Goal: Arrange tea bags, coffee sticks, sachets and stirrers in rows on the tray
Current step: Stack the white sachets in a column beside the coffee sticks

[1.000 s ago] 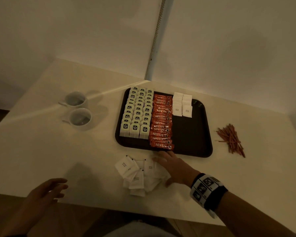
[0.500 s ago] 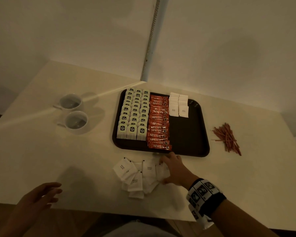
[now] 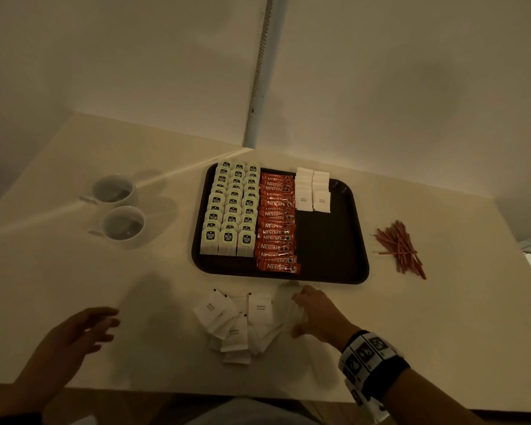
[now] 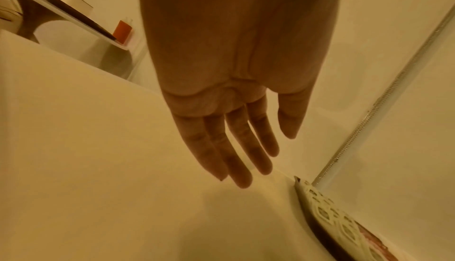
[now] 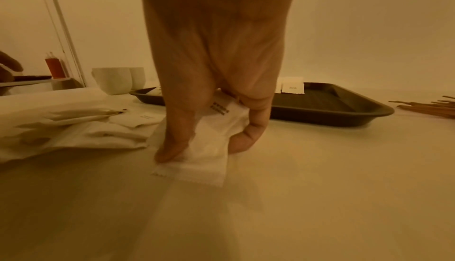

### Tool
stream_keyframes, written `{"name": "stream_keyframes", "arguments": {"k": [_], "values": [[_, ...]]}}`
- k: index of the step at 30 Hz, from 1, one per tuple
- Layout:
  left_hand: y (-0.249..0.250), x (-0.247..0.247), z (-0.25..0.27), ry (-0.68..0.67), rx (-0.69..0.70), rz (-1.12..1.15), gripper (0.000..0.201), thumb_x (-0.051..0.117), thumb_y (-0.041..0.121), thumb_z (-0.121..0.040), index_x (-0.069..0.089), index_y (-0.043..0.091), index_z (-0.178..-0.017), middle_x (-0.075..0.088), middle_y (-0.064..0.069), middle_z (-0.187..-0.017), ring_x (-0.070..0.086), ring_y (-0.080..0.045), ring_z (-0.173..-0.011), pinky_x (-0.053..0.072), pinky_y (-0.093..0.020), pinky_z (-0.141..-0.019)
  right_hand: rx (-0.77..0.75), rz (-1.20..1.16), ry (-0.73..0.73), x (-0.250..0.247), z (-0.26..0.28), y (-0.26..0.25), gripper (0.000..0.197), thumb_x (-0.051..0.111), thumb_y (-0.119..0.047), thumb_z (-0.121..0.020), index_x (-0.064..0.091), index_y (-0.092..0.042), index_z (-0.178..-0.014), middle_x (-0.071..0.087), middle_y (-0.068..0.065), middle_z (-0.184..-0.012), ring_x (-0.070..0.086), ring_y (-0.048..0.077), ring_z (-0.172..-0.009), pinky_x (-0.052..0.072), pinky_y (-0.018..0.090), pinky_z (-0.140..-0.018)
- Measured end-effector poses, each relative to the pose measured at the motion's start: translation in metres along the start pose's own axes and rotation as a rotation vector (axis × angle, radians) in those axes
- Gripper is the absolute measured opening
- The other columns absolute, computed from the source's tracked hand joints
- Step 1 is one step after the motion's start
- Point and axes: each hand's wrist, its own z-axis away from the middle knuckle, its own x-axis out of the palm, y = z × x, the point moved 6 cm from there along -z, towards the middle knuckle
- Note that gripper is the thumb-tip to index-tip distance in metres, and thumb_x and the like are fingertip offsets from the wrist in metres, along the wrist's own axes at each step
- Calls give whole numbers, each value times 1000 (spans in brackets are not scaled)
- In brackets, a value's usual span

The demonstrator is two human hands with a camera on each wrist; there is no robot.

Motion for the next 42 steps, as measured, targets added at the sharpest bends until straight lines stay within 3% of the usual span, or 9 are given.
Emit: {"name": "stream_keyframes", "arguments": {"k": [5, 7, 9, 13, 17, 20, 24, 30, 42], "values": [[52, 20, -7, -71, 93, -57, 18, 55, 10, -94, 68, 23, -95, 73, 4, -84, 66, -28, -87, 49, -40, -78, 13, -99, -6, -14, 5, 1, 64, 77, -28, -75, 47, -20, -130, 52, 0, -128, 48, 16, -116, 38, 25, -95], [84, 38, -8, -130, 141, -77, 6, 65, 32, -88, 70, 33, -90, 72, 11, -88, 68, -19, -83, 51, -36, -77, -12, -183, 39, -42, 5, -6, 57, 77, -24, -73, 51, -19, -123, 56, 1, -122, 53, 16, -111, 44, 24, -91], [118, 62, -12, -207, 199, -51, 37, 64, 58, -66, 70, 33, -93, 72, 8, -92, 69, -12, -80, 53, -34, -78, -77, -274, 100, -81, 6, -21, 58, 78, -21, -73, 50, -18, -124, 56, 1, -122, 54, 19, -112, 47, 26, -89], [183, 141, -20, -523, 194, 21, 84, 75, 72, -43, 61, 30, -113, 68, 1, -112, 69, -12, -95, 55, -27, -78, -292, -335, 180, -157, 16, -74, 69, 80, -20, -69, 41, -17, -126, 54, 0, -117, 56, 13, -97, 50, 16, -61], [235, 204, -11, -817, -17, 380, 63, 75, 54, -67, 57, 25, -120, 69, -2, -116, 67, -19, -102, 56, -36, -83, -490, -441, 242, -199, 24, -115, 80, 86, -22, -62, 36, -24, -124, 60, -5, -90, 61, -2, -68, 48, 14, -52], [259, 216, -11, -791, -115, 654, 20, 48, 25, -92, 60, 12, -102, 71, -2, -76, 67, -12, -59, 50, -32, -74, -528, -419, 314, -215, 22, -123, 88, 89, -23, -56, 35, -26, -125, 60, -2, -109, 60, 9, -92, 52, 19, -73], [266, 221, -20, -773, -126, 776, 23, 45, 18, -91, 57, 11, -110, 72, -8, -85, 69, -18, -65, 57, -36, -70, -521, -427, 366, -224, 20, -116, 100, 89, -24, -54, 33, -24, -138, 46, -4, -128, 43, 10, -117, 40, 25, -95], [263, 226, -30, -713, -112, 752, 19, 46, 13, -92, 59, 10, -105, 74, -12, -87, 72, -25, -75, 60, -36, -65, -423, -675, 645, -237, 26, -73, 36, 56, -29, -91, 55, -19, -126, 51, -6, -118, 50, 2, -103, 42, 5, -82], [260, 238, -48, -553, 18, 627, 28, 58, 7, -90, 59, 15, -116, 74, -5, -93, 72, -18, -82, 59, -34, -64, -392, -657, 655, -221, 11, -50, 16, 57, -17, -91, 65, -20, -105, 60, -17, -93, 55, -5, -80, 45, 5, -68]]}}
